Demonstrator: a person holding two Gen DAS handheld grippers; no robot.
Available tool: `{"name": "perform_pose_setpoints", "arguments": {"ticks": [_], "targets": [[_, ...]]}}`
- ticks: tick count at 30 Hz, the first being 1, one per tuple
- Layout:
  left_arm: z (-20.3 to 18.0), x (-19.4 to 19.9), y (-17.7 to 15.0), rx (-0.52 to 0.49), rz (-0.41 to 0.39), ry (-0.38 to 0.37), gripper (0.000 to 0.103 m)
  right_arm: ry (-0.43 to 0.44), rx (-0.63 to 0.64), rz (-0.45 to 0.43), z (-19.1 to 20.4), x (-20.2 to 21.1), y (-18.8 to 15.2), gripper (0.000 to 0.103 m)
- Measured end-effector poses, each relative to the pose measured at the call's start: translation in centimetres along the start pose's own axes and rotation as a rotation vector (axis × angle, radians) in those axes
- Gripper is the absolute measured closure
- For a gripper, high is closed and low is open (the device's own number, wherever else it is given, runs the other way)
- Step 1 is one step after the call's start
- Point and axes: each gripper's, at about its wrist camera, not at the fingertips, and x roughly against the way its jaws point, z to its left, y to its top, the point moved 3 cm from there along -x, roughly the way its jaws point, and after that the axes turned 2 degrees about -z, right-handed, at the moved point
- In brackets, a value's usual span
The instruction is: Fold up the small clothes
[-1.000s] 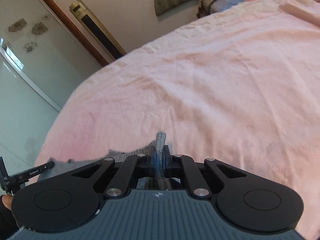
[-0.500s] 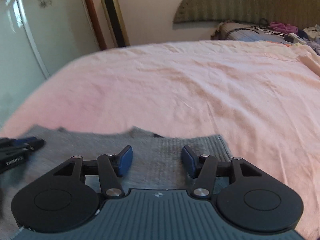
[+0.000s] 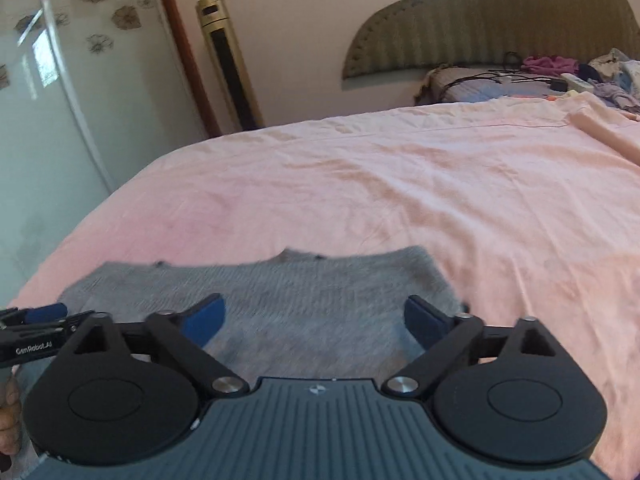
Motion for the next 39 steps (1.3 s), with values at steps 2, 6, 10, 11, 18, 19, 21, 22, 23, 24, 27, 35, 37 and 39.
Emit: {"name": "perform_pose_setpoints", "arguments": {"ticks": [2, 6, 10, 11, 18, 19, 21, 22, 23, 24, 27, 35, 37, 39], "targets": [[1.0, -0.2, -0.7, 0.058, -0.026, -0.040, 0.016, -0.082, 0.089, 0.011, 0.1, -0.7, -2.5, 0.007], [0.8, -0.8, -0.2, 0.035, -0.009, -0.012, 0.010, -0.064, 0.055, -0.015, -0.7, -0.5, -2.5, 0.005], [0.5, 2.2, -0.2, 0.053, 0.002, -0.026, 0.010, -0.132, 0.057, -0.015, 0.6, 1.0, -2.2, 0.009], [0.5, 2.9, -0.5, 0.070, 0.006, -0.055, 0.010, -0.134, 0.044, -0.032, 1.2, 2.2, -2.3, 0.009], [0.3, 3.4, -2.0, 0.030, 0.034, -0.024, 0.008, -0.055, 0.119, 0.009, 2.3, 2.5, -5.3, 0.000], [0.3, 4.2, -1.8, 0.030, 0.034, -0.026, 0.008, -0.063, 0.120, 0.041, 2.3, 2.6, -4.8, 0.000], [0.0, 5.9, -2.3, 0.022, 0.021, -0.080, 0.007, -0.082, 0.116, 0.046, 2.5, 3.8, -4.0, 0.011], [-0.2, 5.9, -2.9, 0.006, 0.040, -0.080, 0.007, -0.066, 0.116, 0.029, 2.7, 4.5, -3.9, 0.010], [-0.3, 5.3, -3.8, -0.006, 0.080, -0.072, 0.007, -0.040, 0.118, 0.015, 3.3, 5.4, -4.4, 0.006], [-0.3, 5.1, -4.9, -0.015, 0.056, -0.063, 0.005, -0.023, 0.124, 0.025, 3.5, 5.5, -4.9, 0.001], [-0.2, 6.2, -5.1, -0.023, 0.064, -0.052, 0.005, -0.030, 0.243, 0.022, 3.5, 5.3, -8.2, 0.000], [-0.4, 8.2, -6.9, -0.014, 0.077, -0.038, 0.004, -0.054, 0.174, 0.092, 4.1, 7.1, -9.6, 0.000], [-0.5, 8.7, -6.5, -0.003, 0.099, -0.023, 0.005, -0.052, 0.176, 0.051, 4.2, 7.2, -10.1, 0.000], [-0.6, 9.6, -6.0, 0.009, 0.082, -0.038, 0.005, -0.067, 0.141, 0.082, 4.6, 7.5, -9.1, 0.001]]}}
